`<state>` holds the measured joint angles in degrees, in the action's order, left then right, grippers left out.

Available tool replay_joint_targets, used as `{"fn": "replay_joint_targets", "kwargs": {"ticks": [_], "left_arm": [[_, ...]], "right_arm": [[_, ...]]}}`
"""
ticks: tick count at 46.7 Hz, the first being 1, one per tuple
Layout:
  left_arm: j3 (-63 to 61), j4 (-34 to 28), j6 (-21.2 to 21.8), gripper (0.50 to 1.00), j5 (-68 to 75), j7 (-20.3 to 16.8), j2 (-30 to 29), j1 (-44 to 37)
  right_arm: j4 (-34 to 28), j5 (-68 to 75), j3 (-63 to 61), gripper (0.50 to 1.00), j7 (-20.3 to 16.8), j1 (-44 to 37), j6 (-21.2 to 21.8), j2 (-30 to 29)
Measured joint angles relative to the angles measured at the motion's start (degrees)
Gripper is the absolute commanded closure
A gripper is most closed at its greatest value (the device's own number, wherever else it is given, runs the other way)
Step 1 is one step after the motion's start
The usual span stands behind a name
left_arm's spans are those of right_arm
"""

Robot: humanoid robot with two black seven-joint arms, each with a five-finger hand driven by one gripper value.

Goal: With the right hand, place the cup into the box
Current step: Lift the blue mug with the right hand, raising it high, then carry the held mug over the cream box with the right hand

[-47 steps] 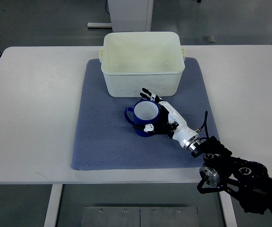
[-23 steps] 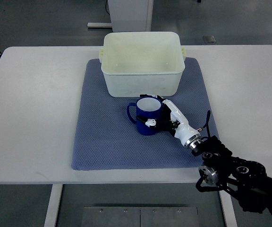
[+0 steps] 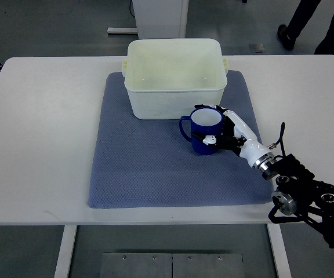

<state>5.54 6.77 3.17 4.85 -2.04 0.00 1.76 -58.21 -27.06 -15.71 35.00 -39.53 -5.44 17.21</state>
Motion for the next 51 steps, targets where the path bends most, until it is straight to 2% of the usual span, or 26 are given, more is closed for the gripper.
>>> {"fn": "replay_joint_targets", "kwargs": {"ticks": [18,29,42,51], "left_arm": [[-0.01,0.0,0.0,0.5,-0.02,0.03,0.0,0.0],[-0.01,0.0,0.0,0.5,-0.02,0.03,0.0,0.0],[0.0,0.04,0.0,0.5,-0.02,0.03,0.0,0.0],[0.01,0.01,0.0,0.5,0.0,0.03,0.0,0.02]], "right_arm": [[-1.51,0.35,-1.75,1.0,0.0,-0.52,4.51,12.49],[-0.84,2.12,-2.88,1.0,0.0,-4.99,7.61,18.0],[1.32,2.42,-2.93,1.0,0.0,-11.41,9.84,19.61],[3.83,2.44,-2.82,1.0,0.0,-15.77,10.08,17.17]]}}
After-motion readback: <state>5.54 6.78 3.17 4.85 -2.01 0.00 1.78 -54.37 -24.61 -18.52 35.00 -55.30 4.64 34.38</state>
